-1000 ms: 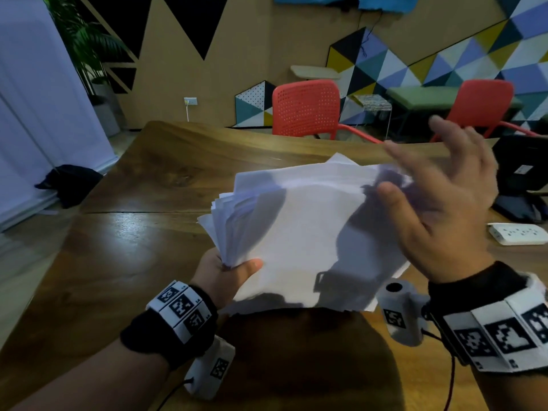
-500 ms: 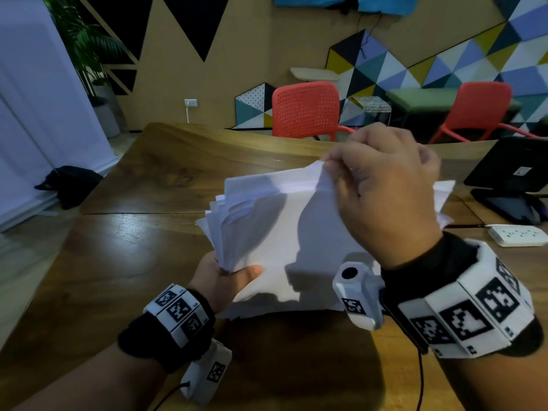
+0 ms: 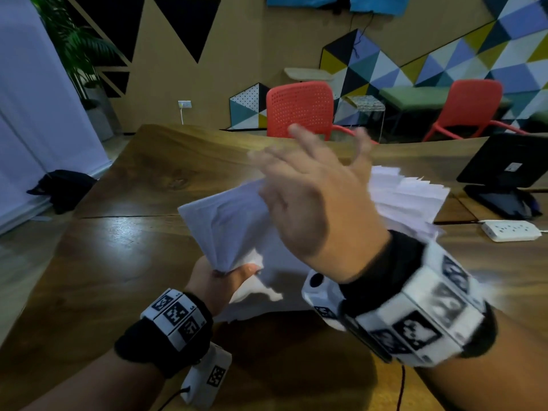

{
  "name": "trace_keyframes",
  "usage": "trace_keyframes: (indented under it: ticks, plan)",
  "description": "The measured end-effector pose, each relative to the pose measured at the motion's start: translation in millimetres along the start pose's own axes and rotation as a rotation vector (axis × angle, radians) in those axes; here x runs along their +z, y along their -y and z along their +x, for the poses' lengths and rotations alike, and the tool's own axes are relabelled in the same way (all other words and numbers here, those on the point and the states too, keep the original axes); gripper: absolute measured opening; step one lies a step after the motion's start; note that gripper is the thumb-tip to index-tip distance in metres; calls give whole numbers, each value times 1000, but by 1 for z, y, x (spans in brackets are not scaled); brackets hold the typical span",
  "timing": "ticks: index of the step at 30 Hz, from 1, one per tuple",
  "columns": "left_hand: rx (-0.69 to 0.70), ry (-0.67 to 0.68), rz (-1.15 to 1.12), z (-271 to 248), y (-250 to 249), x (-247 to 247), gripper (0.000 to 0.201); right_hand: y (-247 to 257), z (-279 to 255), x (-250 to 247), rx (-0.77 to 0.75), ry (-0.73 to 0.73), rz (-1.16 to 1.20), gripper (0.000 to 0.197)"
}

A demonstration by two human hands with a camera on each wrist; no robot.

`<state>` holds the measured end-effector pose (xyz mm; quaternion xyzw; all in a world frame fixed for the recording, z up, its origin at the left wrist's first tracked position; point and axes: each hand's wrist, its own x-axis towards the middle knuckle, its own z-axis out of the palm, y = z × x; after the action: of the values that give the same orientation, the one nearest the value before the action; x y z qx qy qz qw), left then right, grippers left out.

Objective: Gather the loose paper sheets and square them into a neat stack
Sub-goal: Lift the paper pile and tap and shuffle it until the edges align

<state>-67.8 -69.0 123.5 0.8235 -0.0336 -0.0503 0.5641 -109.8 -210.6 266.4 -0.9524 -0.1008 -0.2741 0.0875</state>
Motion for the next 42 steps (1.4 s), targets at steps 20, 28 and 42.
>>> trace_keyframes:
  ticks: [20,28,42]
  plan:
    - [18,143,26,25,2,-18,33,-148,-84,78,697,268,1143,70]
    - [31,114,305,15,2,-17,42,-117,-63,84,865,-16,1259,11]
    - [33,40,-101,-25,-57,8,33,-94,-85,64,658,-264,1431,43]
